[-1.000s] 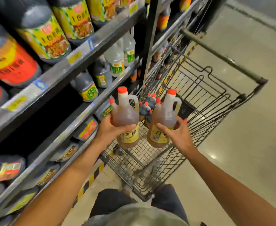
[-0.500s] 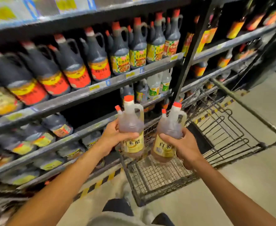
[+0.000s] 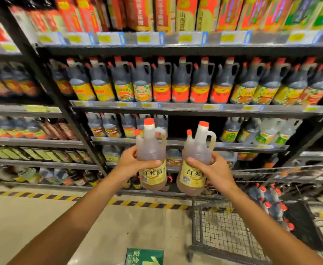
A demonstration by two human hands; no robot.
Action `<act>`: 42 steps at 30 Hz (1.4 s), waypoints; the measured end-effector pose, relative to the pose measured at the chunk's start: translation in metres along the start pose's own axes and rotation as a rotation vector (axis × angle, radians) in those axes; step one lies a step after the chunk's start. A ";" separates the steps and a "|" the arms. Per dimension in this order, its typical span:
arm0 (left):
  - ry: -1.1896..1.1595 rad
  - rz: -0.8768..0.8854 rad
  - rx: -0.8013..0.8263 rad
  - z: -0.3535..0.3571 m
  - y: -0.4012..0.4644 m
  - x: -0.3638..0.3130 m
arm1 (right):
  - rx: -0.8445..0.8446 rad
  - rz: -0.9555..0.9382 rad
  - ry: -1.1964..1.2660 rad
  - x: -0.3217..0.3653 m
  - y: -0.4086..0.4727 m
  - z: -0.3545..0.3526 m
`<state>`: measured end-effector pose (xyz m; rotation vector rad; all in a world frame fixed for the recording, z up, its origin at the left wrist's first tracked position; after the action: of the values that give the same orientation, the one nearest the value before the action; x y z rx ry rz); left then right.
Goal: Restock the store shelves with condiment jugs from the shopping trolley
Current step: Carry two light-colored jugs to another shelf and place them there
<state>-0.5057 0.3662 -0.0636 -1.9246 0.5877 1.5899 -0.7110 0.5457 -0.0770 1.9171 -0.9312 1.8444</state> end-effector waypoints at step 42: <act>-0.081 0.098 -1.052 -0.854 -0.220 0.084 | 0.865 -0.256 -0.175 0.175 0.024 0.979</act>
<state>0.2783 -0.0415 -0.0010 -2.5143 -0.2970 2.2869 0.0113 -0.1363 -0.0237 2.5363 0.1551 2.1195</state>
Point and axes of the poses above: each hand's wrist, its own y-axis towards the middle knuckle, its own z-axis out of the palm, x = y × z, the point moved 7 cm from there along y, towards the middle knuckle, and after that the axes turned 5 degrees about z, right-handed, at the moved point
